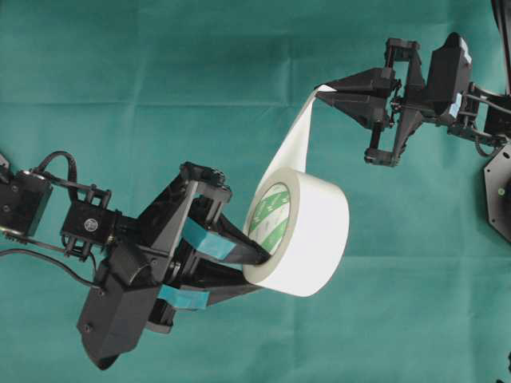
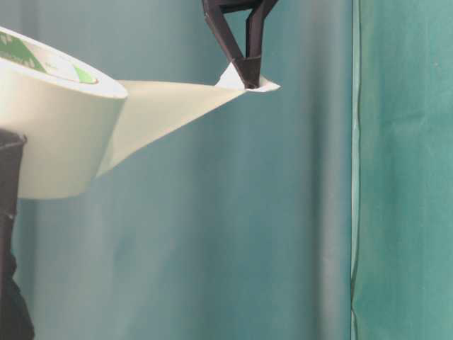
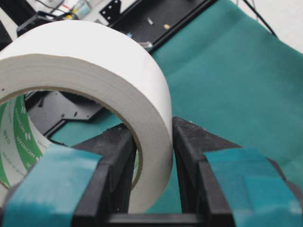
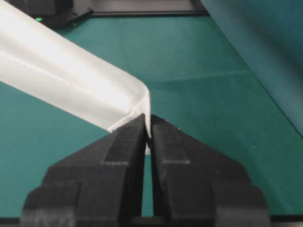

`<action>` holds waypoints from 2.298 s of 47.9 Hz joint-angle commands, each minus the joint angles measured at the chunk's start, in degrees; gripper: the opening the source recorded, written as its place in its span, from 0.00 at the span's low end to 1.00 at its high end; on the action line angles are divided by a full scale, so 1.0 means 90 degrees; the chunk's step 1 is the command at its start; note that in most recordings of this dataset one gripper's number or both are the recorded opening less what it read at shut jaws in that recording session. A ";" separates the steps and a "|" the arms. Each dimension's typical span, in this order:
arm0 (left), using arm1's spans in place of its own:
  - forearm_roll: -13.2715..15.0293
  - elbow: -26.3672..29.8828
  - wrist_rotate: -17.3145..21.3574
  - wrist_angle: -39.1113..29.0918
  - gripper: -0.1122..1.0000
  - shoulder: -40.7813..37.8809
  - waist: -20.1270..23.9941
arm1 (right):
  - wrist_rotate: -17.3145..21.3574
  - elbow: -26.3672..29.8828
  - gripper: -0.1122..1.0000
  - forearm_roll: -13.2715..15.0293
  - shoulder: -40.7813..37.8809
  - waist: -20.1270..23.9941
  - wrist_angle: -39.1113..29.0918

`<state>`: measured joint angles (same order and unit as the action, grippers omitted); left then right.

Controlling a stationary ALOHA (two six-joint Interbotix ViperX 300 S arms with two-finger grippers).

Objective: Peel off the duct tape with your right arm.
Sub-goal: 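Release the tape strip from the right gripper and move arms apart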

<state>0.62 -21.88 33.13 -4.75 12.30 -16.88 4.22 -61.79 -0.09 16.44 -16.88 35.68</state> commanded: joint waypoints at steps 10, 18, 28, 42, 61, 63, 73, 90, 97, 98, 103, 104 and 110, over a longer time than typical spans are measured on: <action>0.0020 0.0098 0.0029 0.0186 0.29 0.0371 -0.0342 | 0.0039 0.0020 0.13 -0.0029 0.0020 -0.0332 -0.0049; 0.0020 0.0088 0.0029 0.0205 0.29 0.0381 -0.0332 | 0.0039 0.0000 0.46 -0.0029 0.0010 -0.0332 -0.0049; 0.0020 0.0078 0.0029 0.0215 0.29 0.0381 -0.0293 | 0.0039 -0.0010 0.68 -0.0029 0.0010 -0.0332 -0.0049; 0.0020 0.0059 0.0020 0.0225 0.29 0.0381 -0.0215 | 0.0039 -0.0010 0.68 -0.0029 0.0010 -0.0332 -0.0049; 0.0049 -0.0117 -0.0039 0.0186 0.29 0.0381 0.0049 | 0.0039 -0.0010 0.68 -0.0020 0.0088 -0.0332 -0.0049; 0.0049 -0.0166 -0.0049 0.0176 0.29 0.0391 0.0107 | 0.0039 -0.0010 0.68 -0.0020 0.0107 -0.0332 -0.0049; 0.0049 -0.0459 -0.0049 0.0020 0.29 0.0566 0.0547 | 0.0039 -0.0010 0.68 -0.0029 0.0146 -0.0332 -0.0068; 0.0049 -0.1143 -0.0010 0.0068 0.29 0.1182 0.1670 | 0.0039 0.0000 0.68 -0.0020 0.0146 -0.0322 -0.0078; 0.0049 -0.1318 0.0029 0.0078 0.29 0.1318 0.2090 | 0.0039 0.0020 0.68 -0.0020 0.0146 -0.0303 -0.0078; 0.0049 -0.1348 0.0029 0.0088 0.29 0.1328 0.2148 | 0.0039 0.0020 0.68 -0.0020 0.0146 -0.0293 -0.0078; 0.0049 -0.1523 0.0039 0.0205 0.29 0.1357 0.2422 | 0.0039 0.0029 0.68 -0.0020 0.0146 -0.0283 -0.0078; 0.0049 -0.1543 0.0029 0.0234 0.29 0.1357 0.2471 | 0.0039 0.0029 0.68 -0.0029 0.0146 -0.0283 -0.0078; 0.0049 -0.1709 0.0039 0.0371 0.29 0.1357 0.2725 | 0.0039 0.0039 0.68 -0.0029 0.0146 -0.0264 -0.0078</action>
<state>0.97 -37.53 33.31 -2.81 23.20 6.59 4.57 -62.31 -0.26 16.96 -19.51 34.72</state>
